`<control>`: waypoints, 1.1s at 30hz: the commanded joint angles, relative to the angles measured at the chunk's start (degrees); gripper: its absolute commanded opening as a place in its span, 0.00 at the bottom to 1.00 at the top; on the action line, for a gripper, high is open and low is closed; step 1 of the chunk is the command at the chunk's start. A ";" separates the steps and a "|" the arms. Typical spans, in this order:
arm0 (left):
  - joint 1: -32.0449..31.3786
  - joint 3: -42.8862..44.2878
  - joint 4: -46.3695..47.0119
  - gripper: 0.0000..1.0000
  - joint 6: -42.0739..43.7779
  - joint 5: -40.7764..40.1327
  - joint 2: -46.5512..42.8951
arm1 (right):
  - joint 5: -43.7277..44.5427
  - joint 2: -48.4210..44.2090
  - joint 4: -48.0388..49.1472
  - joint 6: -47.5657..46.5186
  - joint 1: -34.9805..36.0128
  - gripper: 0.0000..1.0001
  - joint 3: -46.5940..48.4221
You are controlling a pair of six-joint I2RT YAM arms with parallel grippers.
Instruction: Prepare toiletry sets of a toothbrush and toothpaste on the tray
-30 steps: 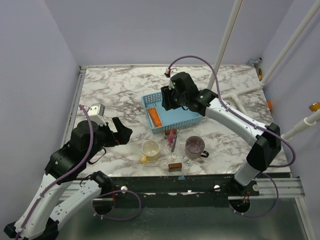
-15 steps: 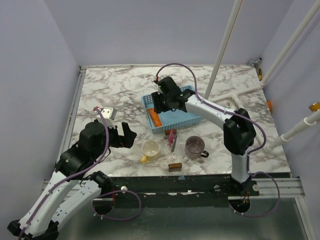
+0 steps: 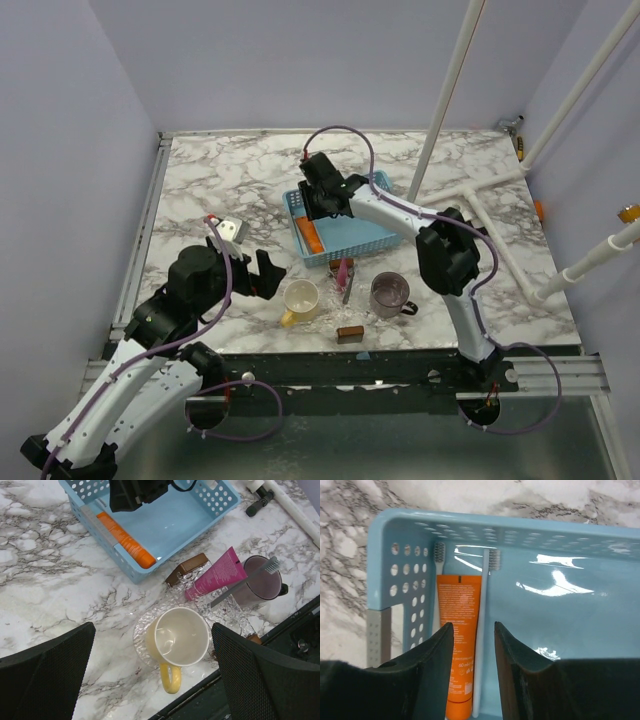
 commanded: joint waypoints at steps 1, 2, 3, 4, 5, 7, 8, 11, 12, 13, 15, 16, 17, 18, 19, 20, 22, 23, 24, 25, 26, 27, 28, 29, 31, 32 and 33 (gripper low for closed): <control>-0.13 -0.27 2.82 0.99 2.33 3.74 -0.57 | 4.07 3.73 -2.65 0.48 -0.22 0.40 1.73; -0.17 -0.23 2.60 0.99 2.71 2.98 -0.59 | 4.23 4.04 -2.77 0.40 -0.21 0.40 1.82; -0.17 -0.19 2.35 0.99 2.99 2.39 -0.66 | 4.35 4.37 -2.84 0.20 -0.22 0.40 1.78; -0.17 -0.10 2.29 0.99 3.16 1.80 -0.73 | 4.40 4.62 -2.89 -0.03 -0.23 0.40 1.73; -0.17 -0.09 2.14 0.99 3.19 1.52 -0.83 | 4.53 4.80 -3.05 -0.12 -0.21 0.40 1.73; -0.17 -0.19 2.13 0.99 3.28 1.41 -1.14 | 4.16 5.02 -2.87 -0.20 -0.28 0.40 1.57; -0.17 -0.27 2.12 0.99 3.28 1.30 -1.27 | 3.89 5.11 -2.70 -0.28 -0.28 0.40 1.45; -0.17 -0.32 2.06 0.99 3.36 1.05 -1.40 | 3.76 5.55 -2.50 -0.45 -0.23 0.40 1.27; -0.15 -0.36 1.95 0.99 3.36 0.97 -1.42 | 3.66 5.78 -2.49 -0.42 -0.23 0.40 1.29; -0.17 -0.39 1.95 0.99 3.36 0.96 -1.48 | 3.68 6.00 -2.49 -0.53 -0.28 0.40 1.29; -0.15 -0.40 1.89 0.99 3.36 0.95 -1.45 | 3.66 6.33 -2.49 -0.66 -0.25 0.39 1.21; -0.17 -0.45 1.77 0.99 3.41 0.96 -1.47 | 3.74 6.58 -2.49 -0.68 -0.27 0.39 1.20; -0.13 -0.45 1.78 0.99 3.45 0.83 -1.45 | 3.83 6.78 -2.49 -0.70 -0.20 0.39 1.26; -0.17 -0.43 1.77 0.99 3.53 0.82 -1.50 | 3.75 6.95 -2.37 -0.79 -0.20 0.39 1.28; -0.15 -0.45 1.80 0.99 3.62 0.72 -1.53 | 3.75 7.13 -2.32 -0.75 -0.23 0.39 1.29; -0.13 -0.45 1.75 0.99 3.69 0.64 -1.54 | 3.68 7.18 -2.24 -0.79 -0.22 0.38 1.25; -0.17 -0.41 1.84 0.99 3.79 0.52 -1.63 | 3.48 7.57 -2.27 -0.86 -0.25 0.38 1.35; -0.17 -0.53 1.77 0.99 3.89 0.50 -1.60 | 3.41 7.85 -2.39 -0.85 -0.20 0.37 1.46; -0.16 -0.53 1.77 0.99 3.97 0.45 -1.51 | 3.31 7.94 -2.55 -0.90 -0.20 0.36 1.63; -0.17 -0.45 1.81 0.99 3.98 0.46 -1.43 | 3.49 8.14 -2.71 -0.93 -0.22 0.36 1.73; -0.16 -0.45 1.77 0.99 4.06 0.43 -1.29 | 3.72 8.21 -2.76 -1.01 -0.21 0.36 1.66; -0.12 -0.45 1.84 0.99 4.20 0.30 -1.33 | 3.97 8.20 -2.76 -1.19 -0.21 0.35 1.57; -0.15 -0.45 1.93 0.99 4.29 0.17 -1.28 | 4.06 8.25 -2.68 -1.27 -0.26 0.35 1.47; -0.17 -0.47 1.96 0.99 4.40 0.09 -1.21 | 4.03 8.36 -2.71 -1.40 -0.25 0.35 1.38; -0.17 -0.54 2.14 0.99 4.58 -0.15 -1.18 | 3.66 8.83 -3.09 -1.64 -0.21 0.34 1.64; -0.16 -0.54 2.13 0.99 4.59 -0.42 -1.15 | 3.58 8.98 -3.11 -1.57 -0.27 0.34 1.60; -0.17 -0.54 2.06 0.99 4.64 -0.62 -1.09 | 3.49 8.87 -3.06 -1.57 -0.22 0.33 1.36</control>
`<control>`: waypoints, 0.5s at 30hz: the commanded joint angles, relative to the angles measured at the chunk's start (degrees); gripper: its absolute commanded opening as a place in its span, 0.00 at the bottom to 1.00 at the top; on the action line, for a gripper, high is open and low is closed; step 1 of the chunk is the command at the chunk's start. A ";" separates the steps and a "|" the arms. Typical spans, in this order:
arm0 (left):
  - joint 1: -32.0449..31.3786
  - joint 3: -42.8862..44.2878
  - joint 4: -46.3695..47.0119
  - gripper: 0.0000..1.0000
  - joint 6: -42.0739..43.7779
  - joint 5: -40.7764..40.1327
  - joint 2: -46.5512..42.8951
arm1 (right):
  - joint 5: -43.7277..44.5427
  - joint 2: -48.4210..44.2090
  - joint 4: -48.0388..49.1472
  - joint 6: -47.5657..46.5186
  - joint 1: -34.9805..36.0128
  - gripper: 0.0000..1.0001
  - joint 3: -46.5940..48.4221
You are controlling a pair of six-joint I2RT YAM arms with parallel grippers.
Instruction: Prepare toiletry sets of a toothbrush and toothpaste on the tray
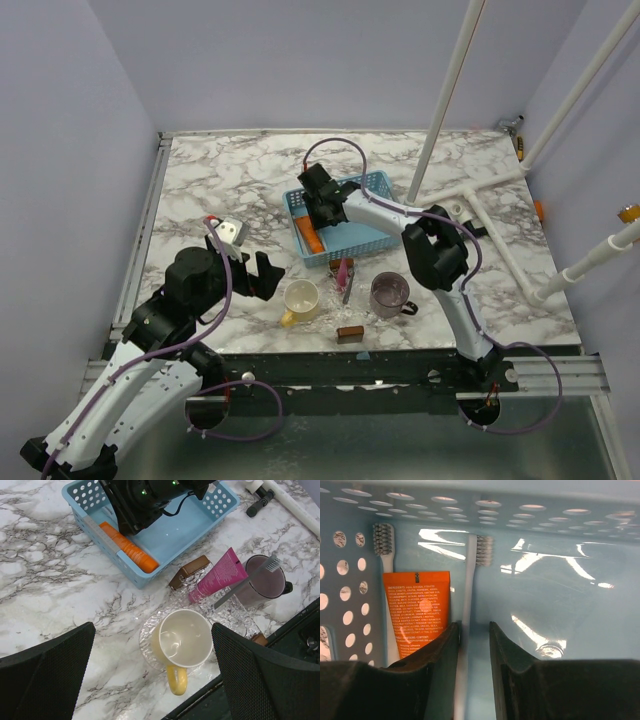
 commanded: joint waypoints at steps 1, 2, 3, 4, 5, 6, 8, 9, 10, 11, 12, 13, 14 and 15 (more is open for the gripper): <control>-0.13 -0.54 0.79 0.99 1.23 -1.59 0.00 | 0.73 1.71 -1.33 -1.06 -0.18 0.33 0.49; -0.13 -0.54 0.75 0.99 1.23 -1.55 0.13 | 0.86 1.53 -1.11 -1.32 -0.18 0.32 0.10; -0.17 -0.54 0.75 0.99 1.23 -1.59 0.21 | 1.05 1.44 -1.24 -1.44 -0.20 0.31 -0.02; -0.17 -0.54 0.63 0.99 1.31 -1.60 0.36 | 1.31 1.39 -1.42 -1.55 -0.24 0.30 -0.10; -0.15 -0.54 0.61 0.99 1.32 -1.58 0.49 | 1.57 1.30 -1.53 -1.76 -0.19 0.29 -0.19; -0.16 -0.54 0.62 0.99 1.32 -1.56 0.55 | 1.75 1.35 -1.87 -1.86 -0.19 0.28 -0.20; -0.17 -0.52 0.61 0.99 1.40 -3.08 0.67 | 1.91 1.11 -1.98 -1.84 -0.20 0.23 -0.67; -0.17 -0.54 0.61 0.99 1.40 -3.26 0.69 | 1.91 0.85 -1.84 -1.95 -0.21 0.21 -1.10; -0.17 -0.61 0.54 0.99 1.40 -3.32 0.70 | 1.96 0.67 -1.79 -1.95 -0.20 0.19 -1.53; -0.17 -0.63 0.69 0.99 1.40 -3.36 0.69 | 1.95 0.44 -1.72 -2.00 -0.20 0.15 -1.88; -0.17 -0.63 0.56 0.99 1.40 -3.36 0.77 | 1.95 0.18 -1.58 -1.97 -0.19 0.10 -2.32; -0.13 -0.63 0.52 0.99 1.40 -3.36 0.72 | 2.02 -0.10 -1.31 -1.98 -0.25 0.05 -2.79; -0.17 -0.64 0.52 0.99 1.40 -3.36 0.71 | 2.13 -0.44 -1.03 -1.89 -0.25 0.01 -3.28; -0.17 -0.65 0.55 0.99 1.49 -3.49 0.70 | 2.26 -0.77 -0.64 -1.89 -0.19 0.01 -3.70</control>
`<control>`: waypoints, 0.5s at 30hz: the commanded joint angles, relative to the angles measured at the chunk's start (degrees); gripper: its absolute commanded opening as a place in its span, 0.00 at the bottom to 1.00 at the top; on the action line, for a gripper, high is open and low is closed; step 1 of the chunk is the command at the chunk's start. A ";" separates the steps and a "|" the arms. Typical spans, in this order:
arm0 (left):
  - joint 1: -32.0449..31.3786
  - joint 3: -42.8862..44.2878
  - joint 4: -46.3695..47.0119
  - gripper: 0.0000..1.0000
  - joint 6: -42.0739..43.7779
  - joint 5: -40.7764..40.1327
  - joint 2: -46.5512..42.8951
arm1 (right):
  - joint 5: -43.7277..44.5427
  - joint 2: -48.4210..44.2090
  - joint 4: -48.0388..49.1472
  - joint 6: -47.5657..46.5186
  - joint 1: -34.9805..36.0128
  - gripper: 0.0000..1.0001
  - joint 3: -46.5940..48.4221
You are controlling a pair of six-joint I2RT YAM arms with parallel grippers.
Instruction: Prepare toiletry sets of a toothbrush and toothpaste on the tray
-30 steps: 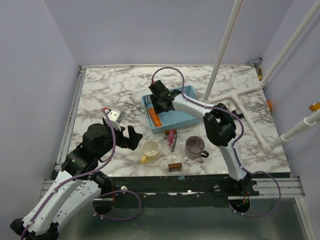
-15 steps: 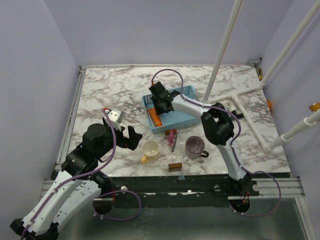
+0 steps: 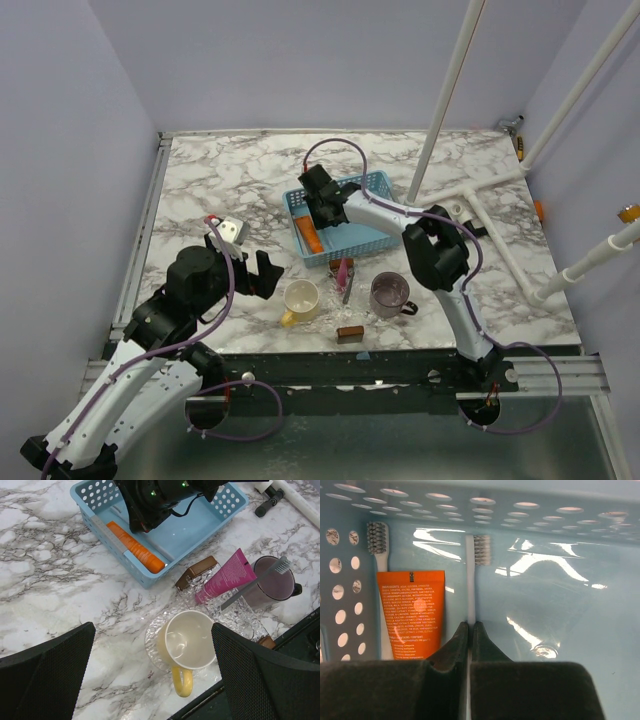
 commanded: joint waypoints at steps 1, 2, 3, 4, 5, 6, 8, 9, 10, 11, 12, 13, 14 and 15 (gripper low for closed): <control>-0.17 -0.63 0.54 0.99 0.77 -1.89 0.12 | 1.61 -0.87 -0.96 -0.42 -0.19 0.01 -3.32; -0.13 -0.65 0.55 0.99 0.77 -2.11 0.11 | 1.63 -1.13 -0.80 -0.39 -0.24 0.00 -3.50; -0.17 -0.63 0.60 0.99 0.73 -2.08 0.03 | 1.63 -1.41 -0.56 -0.37 -0.19 0.00 -3.56; -0.17 -0.65 0.53 0.99 0.76 -2.16 0.06 | 1.63 -1.63 -0.36 -0.33 -0.19 0.01 -3.61; -0.17 -0.71 0.51 0.99 0.77 -2.16 0.06 | 1.57 -1.89 -0.17 -0.23 -0.20 0.00 -3.65; -0.13 -0.71 0.52 0.99 0.77 -2.16 0.15 | 1.55 -2.15 0.01 -0.16 -0.26 0.01 -3.54; -0.17 -0.72 0.52 0.99 0.78 -2.17 0.15 | 1.61 -2.88 0.62 0.08 -0.31 0.01 -3.80; -0.17 -0.72 0.59 0.99 0.77 -2.09 0.23 | 1.63 -3.35 0.97 0.17 -0.27 0.01 -3.83; -0.17 -0.72 0.55 0.99 0.77 -2.08 0.25 | 1.69 -3.84 1.32 0.41 -0.32 0.01 -3.98; -0.17 -0.72 0.54 0.99 0.77 -1.99 0.25 | 1.80 -4.40 1.77 0.51 -0.29 0.01 -4.07; -0.17 -0.75 0.53 0.99 0.77 -1.92 0.28 | 2.02 -5.26 2.19 0.68 -0.34 0.00 -4.37; -0.17 -0.78 0.52 0.99 0.77 -1.90 0.33 | 2.26 -6.02 2.80 0.84 -0.31 0.01 -4.80; -0.17 -0.80 0.52 0.99 0.69 -1.80 0.39 | 2.49 -7.22 3.69 0.96 -0.30 0.01 -5.44; -0.17 -0.88 0.70 0.99 0.68 -1.70 0.41 | 2.72 -8.33 4.77 1.06 -0.27 0.00 -6.39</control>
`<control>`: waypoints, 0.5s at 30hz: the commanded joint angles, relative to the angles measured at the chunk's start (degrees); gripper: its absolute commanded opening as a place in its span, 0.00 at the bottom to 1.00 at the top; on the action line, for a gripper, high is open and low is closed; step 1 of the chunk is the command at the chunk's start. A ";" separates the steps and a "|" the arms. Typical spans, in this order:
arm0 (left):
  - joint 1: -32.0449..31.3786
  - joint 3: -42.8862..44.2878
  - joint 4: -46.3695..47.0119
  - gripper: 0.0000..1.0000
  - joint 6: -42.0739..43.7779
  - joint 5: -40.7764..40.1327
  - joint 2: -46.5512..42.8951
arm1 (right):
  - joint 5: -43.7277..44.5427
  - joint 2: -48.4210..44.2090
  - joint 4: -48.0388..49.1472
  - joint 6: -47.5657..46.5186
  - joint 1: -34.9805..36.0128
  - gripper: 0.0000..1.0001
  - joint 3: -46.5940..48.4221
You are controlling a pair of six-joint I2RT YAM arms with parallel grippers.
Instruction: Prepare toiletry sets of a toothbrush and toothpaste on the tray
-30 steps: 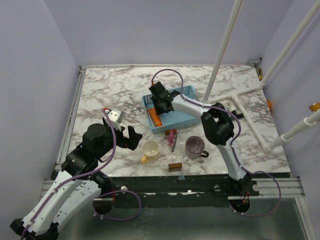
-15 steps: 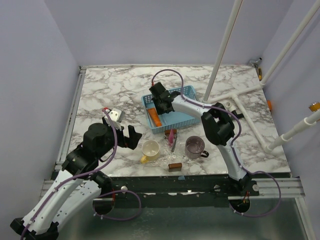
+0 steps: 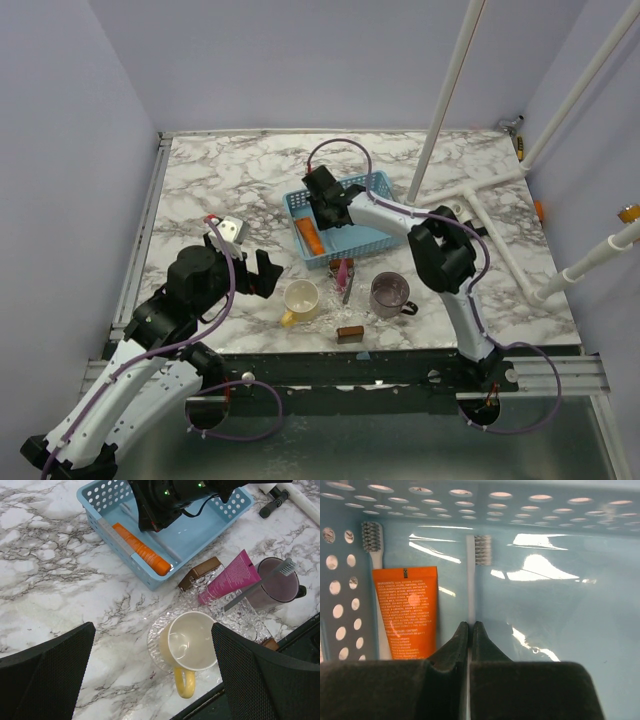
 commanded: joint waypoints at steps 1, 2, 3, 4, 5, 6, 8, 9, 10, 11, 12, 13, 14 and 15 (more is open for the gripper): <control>-0.17 -0.96 0.85 0.99 0.56 -0.34 0.30 | 2.43 -6.81 3.56 0.99 -0.30 0.00 -3.02; -0.15 -0.98 0.92 0.99 0.48 -0.15 0.34 | 2.75 -8.16 4.69 1.00 -0.31 0.01 -3.95; -0.17 -0.98 0.88 0.99 0.38 -0.17 0.41 | 2.96 -9.28 5.67 0.94 -0.27 0.00 -4.76; -0.17 -0.98 0.93 0.99 0.30 -0.08 0.36 | 3.23 -10.61 6.90 0.99 -0.27 0.00 -5.57; -0.17 -0.93 1.05 0.99 0.21 0.00 0.40 | 3.43 -11.66 7.79 0.97 -0.30 0.01 -6.11; -0.17 -1.06 1.13 0.99 0.20 0.05 0.36 | 3.52 -12.83 8.55 0.75 -0.28 0.01 -6.70; -0.16 -0.93 1.06 0.99 0.11 -0.23 0.47 | 3.78 -15.21 10.89 0.67 -0.27 0.00 -8.20; -0.17 -0.89 1.00 0.99 0.07 -0.38 0.48 | 3.79 -16.38 12.12 0.66 -0.31 0.01 -9.12; -0.16 -0.89 0.99 0.99 0.03 -0.48 0.50 | 3.79 -17.80 13.41 0.70 -0.35 0.00 -10.03; -0.17 -0.89 1.09 0.99 -0.11 -0.52 0.44 | 3.57 -19.33 15.30 0.66 -0.32 0.00 -11.30; -0.13 -0.74 0.98 0.99 -0.36 -0.68 0.29 | 3.32 -20.69 16.88 0.60 -0.31 0.00 -12.32; -0.17 -0.58 1.05 0.99 -0.65 -0.67 0.18 | 3.07 -22.24 18.46 0.69 -0.31 0.00 -13.35; -0.17 -0.67 1.45 0.99 -0.91 -0.34 -0.02 | 2.52 -23.57 20.00 0.80 -0.30 0.00 -14.21; -0.15 -0.73 1.93 0.99 -1.30 -0.11 -0.24 | 1.87 -25.10 21.25 0.81 -0.28 0.01 -15.19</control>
